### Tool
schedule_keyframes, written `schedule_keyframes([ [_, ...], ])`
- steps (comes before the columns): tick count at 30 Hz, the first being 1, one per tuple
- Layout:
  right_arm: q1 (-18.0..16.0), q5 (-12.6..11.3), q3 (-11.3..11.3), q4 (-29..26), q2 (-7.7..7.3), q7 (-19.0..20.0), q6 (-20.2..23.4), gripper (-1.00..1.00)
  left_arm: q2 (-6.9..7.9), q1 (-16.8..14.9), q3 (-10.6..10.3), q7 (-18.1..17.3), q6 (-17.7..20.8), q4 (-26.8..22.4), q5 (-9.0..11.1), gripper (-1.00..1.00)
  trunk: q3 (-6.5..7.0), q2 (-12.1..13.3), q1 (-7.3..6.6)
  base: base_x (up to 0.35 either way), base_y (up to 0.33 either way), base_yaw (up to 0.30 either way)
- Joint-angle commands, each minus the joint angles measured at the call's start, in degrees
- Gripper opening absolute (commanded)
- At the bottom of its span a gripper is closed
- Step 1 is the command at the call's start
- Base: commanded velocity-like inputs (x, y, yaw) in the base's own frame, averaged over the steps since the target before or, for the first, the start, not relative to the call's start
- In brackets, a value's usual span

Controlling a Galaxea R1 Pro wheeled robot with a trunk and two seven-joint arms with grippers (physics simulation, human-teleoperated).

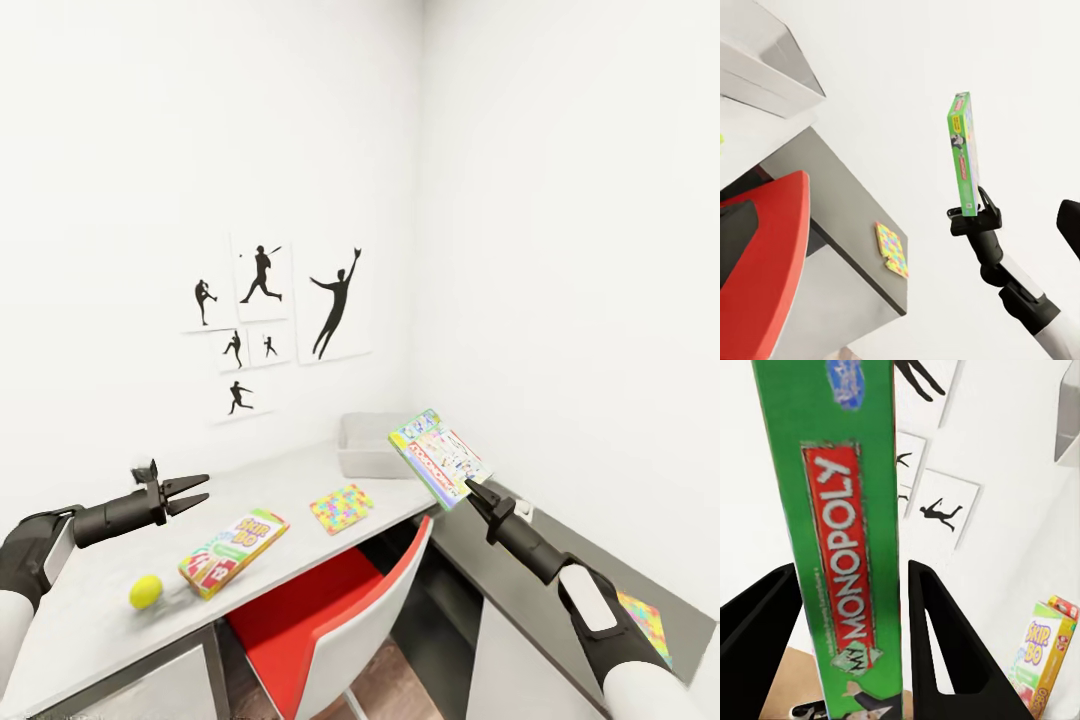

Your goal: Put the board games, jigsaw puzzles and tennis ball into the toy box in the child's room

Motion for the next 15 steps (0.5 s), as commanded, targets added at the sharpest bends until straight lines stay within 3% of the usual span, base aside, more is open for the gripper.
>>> schedule_keyframes([
  [1,-0.02,-0.39,-0.11,0.0,0.0,0.07,0.45,-1.0,-0.01,-0.04,0.04,-0.17,0.6,0.04,0.0,1.0,-0.01,-0.03,0.02,0.039,-0.027,0.279],
  [6,-0.02,-0.39,-0.11,0.0,0.0,0.09,0.45,-1.0,-0.01,-0.02,0.04,-0.19,0.6,0.04,0.03,1.0,0.0,-0.03,0.02,0.134,0.035,0.162],
  [15,-0.02,-0.45,-0.11,0.0,0.0,0.1,0.45,-1.0,-0.01,0.01,0.04,-0.25,0.55,0.04,0.04,1.0,0.01,-0.03,0.02,0.187,-0.041,0.018],
])
